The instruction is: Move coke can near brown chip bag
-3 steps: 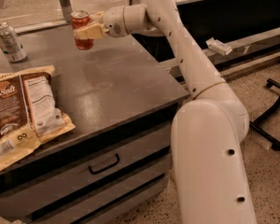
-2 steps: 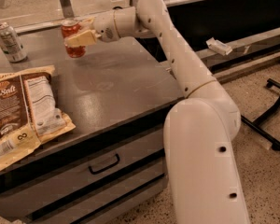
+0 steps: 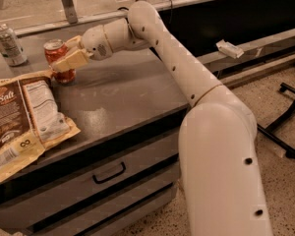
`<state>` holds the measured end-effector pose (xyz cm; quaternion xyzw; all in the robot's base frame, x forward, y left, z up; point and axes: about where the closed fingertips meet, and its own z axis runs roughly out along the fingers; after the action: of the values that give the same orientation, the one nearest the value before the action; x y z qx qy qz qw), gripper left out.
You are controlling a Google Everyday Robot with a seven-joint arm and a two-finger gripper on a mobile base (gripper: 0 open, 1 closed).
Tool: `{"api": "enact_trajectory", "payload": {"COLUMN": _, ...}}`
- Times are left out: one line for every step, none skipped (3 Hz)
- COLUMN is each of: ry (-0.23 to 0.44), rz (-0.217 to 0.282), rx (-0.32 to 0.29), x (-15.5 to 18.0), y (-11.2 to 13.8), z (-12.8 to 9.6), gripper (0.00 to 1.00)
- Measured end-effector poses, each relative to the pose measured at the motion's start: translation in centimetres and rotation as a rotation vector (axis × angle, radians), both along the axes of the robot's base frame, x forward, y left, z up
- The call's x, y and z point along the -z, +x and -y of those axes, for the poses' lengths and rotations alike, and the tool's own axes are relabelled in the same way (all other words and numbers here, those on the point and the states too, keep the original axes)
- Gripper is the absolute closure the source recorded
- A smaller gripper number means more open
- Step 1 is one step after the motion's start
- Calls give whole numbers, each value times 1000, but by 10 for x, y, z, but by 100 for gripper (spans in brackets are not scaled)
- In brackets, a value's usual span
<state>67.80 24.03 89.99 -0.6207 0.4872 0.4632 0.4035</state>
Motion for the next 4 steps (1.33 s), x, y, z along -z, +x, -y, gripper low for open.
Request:
{"api": "enact_trajectory", "payload": {"ry": 41, "rz": -39, "rx": -53, "x": 2, "y": -29, "z": -3, "gripper": 59}}
{"api": "enact_trajectory", "payload": {"ry": 38, "rz": -45, "rx": -63, "x": 5, "y": -33, "z": -7, "gripper": 36}}
{"api": "enact_trajectory", "payload": {"ry": 38, "rz": -46, "rx": -68, "x": 6, "y": -35, "z": -10, "gripper": 12}}
{"api": "enact_trajectory", "payload": {"ry": 38, "rz": -47, "rx": -72, "x": 6, "y": -36, "z": -12, "gripper": 0}}
